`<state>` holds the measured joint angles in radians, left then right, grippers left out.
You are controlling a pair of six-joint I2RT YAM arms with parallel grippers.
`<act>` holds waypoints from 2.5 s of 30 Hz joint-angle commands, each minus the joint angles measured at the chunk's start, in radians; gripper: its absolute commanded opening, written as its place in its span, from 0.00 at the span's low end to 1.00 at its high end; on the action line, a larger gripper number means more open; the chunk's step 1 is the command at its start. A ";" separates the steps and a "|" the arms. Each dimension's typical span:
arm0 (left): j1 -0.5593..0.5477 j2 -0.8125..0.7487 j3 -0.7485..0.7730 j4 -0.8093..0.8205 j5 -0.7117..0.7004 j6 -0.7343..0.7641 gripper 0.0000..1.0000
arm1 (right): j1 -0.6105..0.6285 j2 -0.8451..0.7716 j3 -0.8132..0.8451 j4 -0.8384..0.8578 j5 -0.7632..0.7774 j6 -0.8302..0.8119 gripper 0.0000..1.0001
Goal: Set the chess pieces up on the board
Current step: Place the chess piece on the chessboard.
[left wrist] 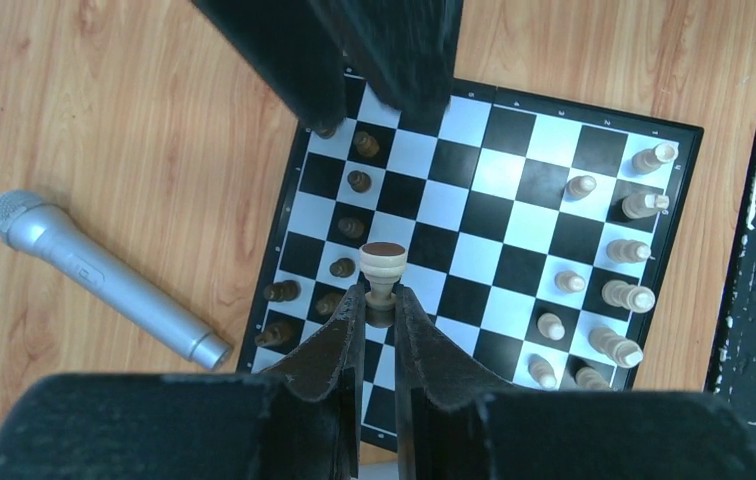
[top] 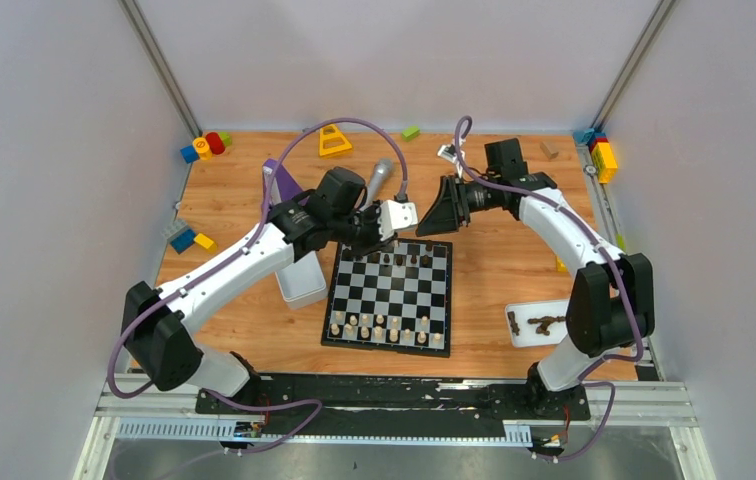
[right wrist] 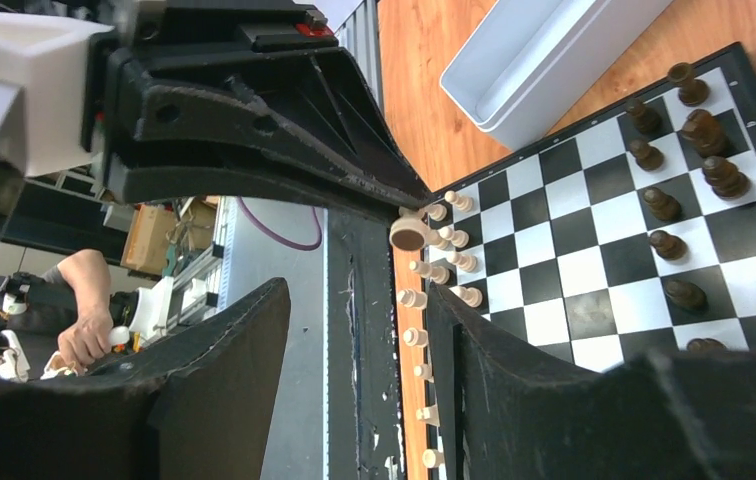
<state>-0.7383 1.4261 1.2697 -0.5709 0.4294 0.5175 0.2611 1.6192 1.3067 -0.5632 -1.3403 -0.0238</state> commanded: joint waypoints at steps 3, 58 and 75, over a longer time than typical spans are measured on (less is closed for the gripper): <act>-0.033 0.016 0.074 0.044 -0.042 -0.032 0.19 | 0.057 0.052 0.046 0.029 0.022 0.011 0.54; 0.039 -0.008 0.029 0.258 0.295 -0.020 1.00 | -0.058 -0.117 0.012 0.012 -0.042 -0.027 0.00; 0.038 0.042 -0.011 0.446 0.422 -0.088 0.67 | -0.067 -0.141 -0.028 0.066 -0.097 0.005 0.00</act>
<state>-0.6991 1.4666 1.2514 -0.1925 0.8135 0.4576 0.1986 1.5166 1.2884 -0.5541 -1.3926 -0.0269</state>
